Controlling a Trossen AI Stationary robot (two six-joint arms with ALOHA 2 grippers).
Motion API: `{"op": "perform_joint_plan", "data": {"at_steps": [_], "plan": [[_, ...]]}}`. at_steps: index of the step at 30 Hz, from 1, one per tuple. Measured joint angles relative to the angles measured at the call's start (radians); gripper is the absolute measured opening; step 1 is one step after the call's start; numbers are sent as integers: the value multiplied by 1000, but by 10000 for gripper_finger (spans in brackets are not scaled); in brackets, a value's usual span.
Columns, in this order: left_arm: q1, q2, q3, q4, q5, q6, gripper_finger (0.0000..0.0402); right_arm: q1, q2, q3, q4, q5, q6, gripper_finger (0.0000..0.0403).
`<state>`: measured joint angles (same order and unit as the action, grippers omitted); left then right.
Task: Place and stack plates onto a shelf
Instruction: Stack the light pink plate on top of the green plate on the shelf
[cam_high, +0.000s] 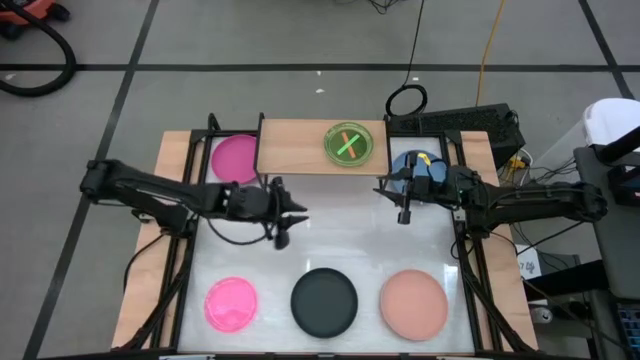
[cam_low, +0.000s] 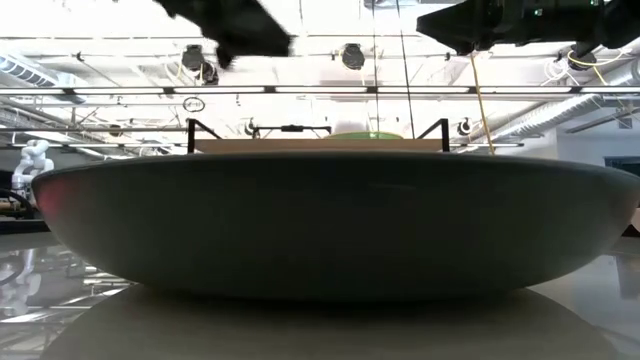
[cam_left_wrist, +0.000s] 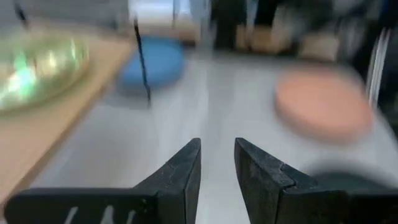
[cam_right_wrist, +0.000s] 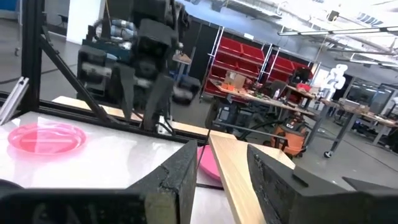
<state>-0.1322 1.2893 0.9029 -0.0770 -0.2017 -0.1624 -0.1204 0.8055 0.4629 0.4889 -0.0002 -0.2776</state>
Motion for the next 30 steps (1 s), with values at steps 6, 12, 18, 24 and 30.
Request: {"op": "perform_joint_plan", "data": {"at_steps": [6,12,18,24,30], "plan": [[-113,22,216,-703,134,-157,104,0,0,0,0,0,4,122],[-275,28,123,-839,214,-378,104,0,0,0,-1,-2,38,122],[-410,22,-41,-764,251,-552,104,0,1,0,-23,-54,57,122],[-458,22,-194,-546,388,-661,104,0,1,0,-23,-54,57,122],[-459,21,-256,-550,383,-670,104,0,1,0,-23,-54,57,122]]}}
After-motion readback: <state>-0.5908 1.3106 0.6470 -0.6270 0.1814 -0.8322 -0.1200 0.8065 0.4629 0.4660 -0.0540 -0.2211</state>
